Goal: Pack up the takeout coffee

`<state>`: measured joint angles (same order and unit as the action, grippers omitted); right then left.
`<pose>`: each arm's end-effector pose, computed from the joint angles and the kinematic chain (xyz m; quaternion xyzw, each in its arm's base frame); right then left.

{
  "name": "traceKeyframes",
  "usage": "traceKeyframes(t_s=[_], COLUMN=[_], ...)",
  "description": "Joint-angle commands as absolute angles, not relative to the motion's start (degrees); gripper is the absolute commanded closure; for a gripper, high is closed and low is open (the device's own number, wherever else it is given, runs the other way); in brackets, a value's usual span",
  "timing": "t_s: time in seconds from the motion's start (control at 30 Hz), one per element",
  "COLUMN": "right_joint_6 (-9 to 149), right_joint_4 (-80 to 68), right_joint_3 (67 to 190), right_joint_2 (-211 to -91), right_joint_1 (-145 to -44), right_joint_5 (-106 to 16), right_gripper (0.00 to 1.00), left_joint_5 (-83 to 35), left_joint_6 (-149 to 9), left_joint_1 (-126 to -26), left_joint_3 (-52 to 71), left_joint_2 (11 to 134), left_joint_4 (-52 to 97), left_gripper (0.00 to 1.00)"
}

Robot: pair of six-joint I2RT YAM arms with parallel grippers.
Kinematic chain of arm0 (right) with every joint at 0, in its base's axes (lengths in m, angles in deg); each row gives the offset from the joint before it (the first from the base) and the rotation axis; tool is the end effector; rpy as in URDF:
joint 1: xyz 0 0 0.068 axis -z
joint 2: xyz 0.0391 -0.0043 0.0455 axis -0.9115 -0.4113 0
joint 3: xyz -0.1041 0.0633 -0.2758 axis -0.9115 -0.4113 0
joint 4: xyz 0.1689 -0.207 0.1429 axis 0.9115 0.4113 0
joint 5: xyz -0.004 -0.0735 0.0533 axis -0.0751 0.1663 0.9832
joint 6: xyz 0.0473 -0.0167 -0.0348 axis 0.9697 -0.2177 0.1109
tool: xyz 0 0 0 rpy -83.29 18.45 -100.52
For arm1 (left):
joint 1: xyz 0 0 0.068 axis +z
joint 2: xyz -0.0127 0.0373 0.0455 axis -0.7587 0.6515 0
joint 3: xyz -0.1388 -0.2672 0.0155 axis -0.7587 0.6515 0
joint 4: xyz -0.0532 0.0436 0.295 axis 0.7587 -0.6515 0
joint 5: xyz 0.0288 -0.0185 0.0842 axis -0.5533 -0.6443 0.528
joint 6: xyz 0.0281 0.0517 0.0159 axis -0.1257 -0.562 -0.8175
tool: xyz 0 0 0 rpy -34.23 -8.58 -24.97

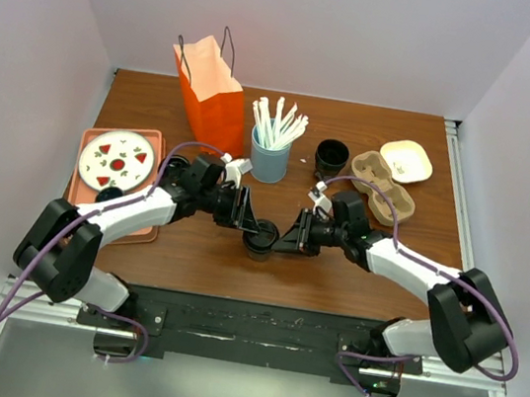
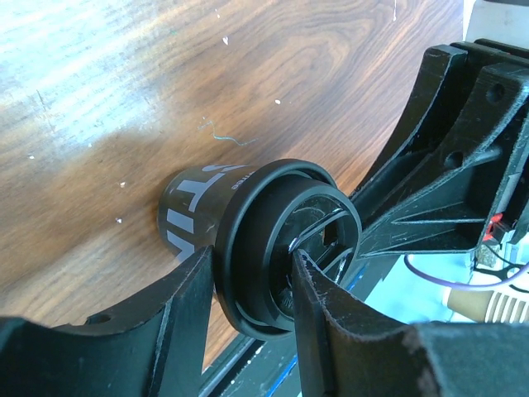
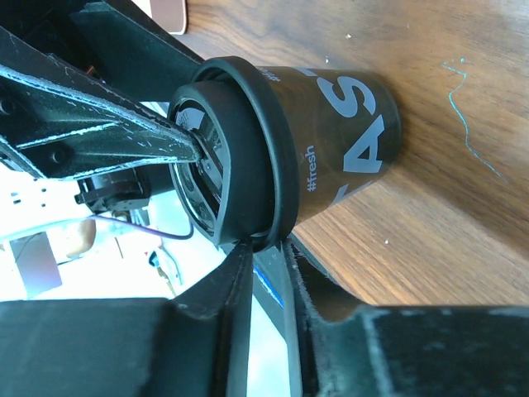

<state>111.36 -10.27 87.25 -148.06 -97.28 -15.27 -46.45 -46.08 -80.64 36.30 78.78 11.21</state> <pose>0.2364 0.1777 0.1741 -0.0086 0.8693 0.4793 0.1207 0.2657 -0.1887 0.1994 0.0678 0.8962 -0.4048 0.1685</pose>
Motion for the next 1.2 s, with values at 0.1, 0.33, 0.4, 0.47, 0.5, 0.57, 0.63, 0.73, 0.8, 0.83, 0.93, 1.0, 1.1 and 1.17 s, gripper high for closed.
traceKeyframes(t_s=[0.1, 0.33, 0.4, 0.47, 0.5, 0.57, 0.63, 0.73, 0.8, 0.83, 0.93, 1.0, 1.1, 1.17], right_joint_6=[104.54, 101.28, 101.19, 101.28, 101.37, 101.19, 100.93, 101.11, 101.19, 101.28, 101.28, 101.46, 101.63, 101.72], right_joint_4=[-7.34, -4.52, -4.78, -5.13, -5.05, -4.61, -4.34, -4.17, -4.26, -4.26, -4.26, -4.08, -3.82, -3.64], right_joint_3=[91.14, 93.61, 93.35, 92.83, 92.47, 92.3, 91.94, 91.33, 90.89, 90.8, 90.45, 90.45, 90.62, 90.89], right_joint_2=[-153.29, -156.54, -157.25, -157.07, -156.9, -156.9, -156.99, -156.99, -156.99, -156.9, -156.81, -156.72, -156.46, -156.28], right_joint_1=[-97.35, -96.74, -96.65, -96.74, -96.65, -96.65, -96.65, -96.65, -96.65, -96.65, -96.56, -96.56, -96.56, -96.65], right_joint_5=[-26.13, -28.86, -29.12, -29.73, -30.0, -30.96, -31.84, -32.81, -33.08, -33.34, -34.04, -34.13, -34.66, -34.92], right_gripper=[0.86, 0.86, 0.87, 0.87, 0.87, 0.87, 0.87, 0.87, 0.87, 0.87, 0.87, 0.87, 0.87, 0.87], left_joint_5=[-41.38, -39.88, -40.23, -40.93, -41.02, -41.11, -41.63, -42.78, -44.0, -44.36, -44.54, -44.45, -44.8, -45.15], left_joint_6=[-46.41, -46.32, -46.41, -46.41, -46.41, -46.59, -46.76, -46.94, -46.68, -46.68, -46.85, -47.2, -47.03, -47.2], left_joint_1=[-81.25, -81.34, -81.25, -81.34, -81.34, -81.25, -81.25, -81.34, -81.34, -81.25, -81.25, -81.34, -81.25, -81.25], left_joint_3=[39.41, 39.85, 39.94, 40.11, 40.63, 41.43, 42.83, 44.59, 45.38, 45.65, 46.61, 47.49, 48.63, 48.73], left_joint_2=[80.39, 81.18, 81.88, 81.88, 81.62, 81.18, 80.74, 81.0, 81.35, 81.35, 81.18, 81.18, 81.88, 82.41], left_joint_4=[6.91, 7.35, 7.96, 8.75, 9.11, 10.59, 11.74, 14.29, 16.13, 16.66, 18.25, 19.13, 21.4, 22.37], left_gripper=[0.62, 0.66, 0.71, 0.72, 0.73, 0.74, 0.75, 0.79, 0.82, 0.83, 0.84, 0.84, 0.85, 0.86])
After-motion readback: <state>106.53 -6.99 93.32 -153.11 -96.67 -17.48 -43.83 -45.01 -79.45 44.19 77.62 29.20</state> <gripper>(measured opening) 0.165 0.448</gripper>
